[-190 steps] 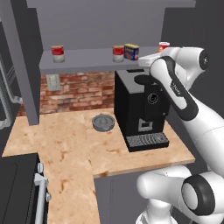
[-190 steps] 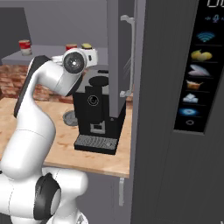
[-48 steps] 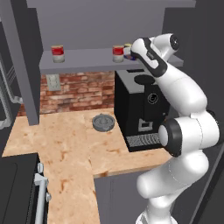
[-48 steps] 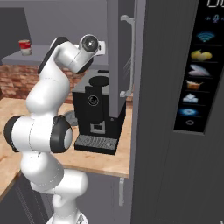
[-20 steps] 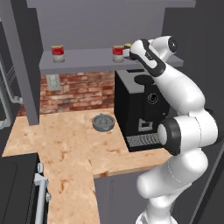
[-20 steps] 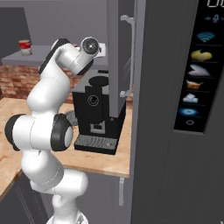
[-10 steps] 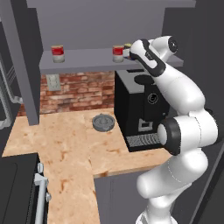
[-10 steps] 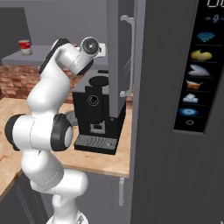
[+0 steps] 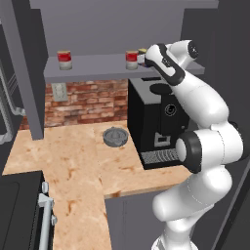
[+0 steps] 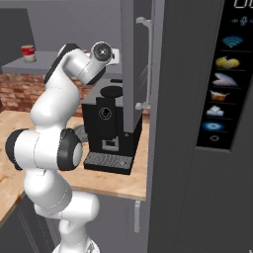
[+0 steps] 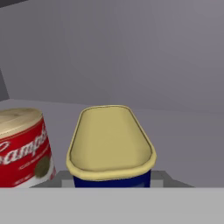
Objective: Stack two cans on top of the other two cans in the cabinet.
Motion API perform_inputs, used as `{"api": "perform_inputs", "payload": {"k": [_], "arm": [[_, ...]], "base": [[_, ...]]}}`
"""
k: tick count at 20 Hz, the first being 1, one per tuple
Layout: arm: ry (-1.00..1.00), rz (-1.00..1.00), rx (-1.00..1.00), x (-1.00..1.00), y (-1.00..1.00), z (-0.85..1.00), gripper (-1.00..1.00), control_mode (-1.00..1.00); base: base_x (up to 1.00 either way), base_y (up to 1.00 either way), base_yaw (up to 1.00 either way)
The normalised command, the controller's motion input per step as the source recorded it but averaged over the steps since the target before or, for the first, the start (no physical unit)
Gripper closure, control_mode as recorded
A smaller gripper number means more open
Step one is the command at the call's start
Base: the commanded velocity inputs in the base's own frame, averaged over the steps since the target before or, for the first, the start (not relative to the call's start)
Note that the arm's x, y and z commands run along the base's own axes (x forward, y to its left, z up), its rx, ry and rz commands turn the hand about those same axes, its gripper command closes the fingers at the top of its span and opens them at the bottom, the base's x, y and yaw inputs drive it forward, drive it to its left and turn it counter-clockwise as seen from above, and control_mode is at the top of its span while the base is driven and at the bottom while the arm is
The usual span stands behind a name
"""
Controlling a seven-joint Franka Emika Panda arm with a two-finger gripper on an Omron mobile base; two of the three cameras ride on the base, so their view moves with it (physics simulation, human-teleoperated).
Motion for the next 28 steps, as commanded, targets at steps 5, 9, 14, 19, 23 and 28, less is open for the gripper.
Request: {"api": "perform_inputs", "payload": {"k": [5, 9, 14, 19, 23, 28], "arm": [[0.0, 0.0, 0.0, 0.0, 0.0, 0.0, 1.0, -1.0], [0.0, 0.0, 0.0, 0.0, 0.0, 0.0, 1.0, -1.0], [0.0, 0.0, 0.0, -0.08, 0.0, 0.0, 1.0, -1.0], [0.0, -0.01, 0.0, -0.35, 0.0, 0.19, 1.0, -1.0], [0.0, -0.05, 0.0, -0.43, -0.03, 0.33, 1.0, -1.0], [0.0, -0.09, 0.0, -0.45, 0.0, 0.33, 1.0, -1.0]], "base": [[0.0, 0.0, 0.0], [0.0, 0.0, 0.0], [0.0, 0.0, 0.0], [0.0, 0.0, 0.0], [0.0, 0.0, 0.0], [0.0, 0.0, 0.0]]}}
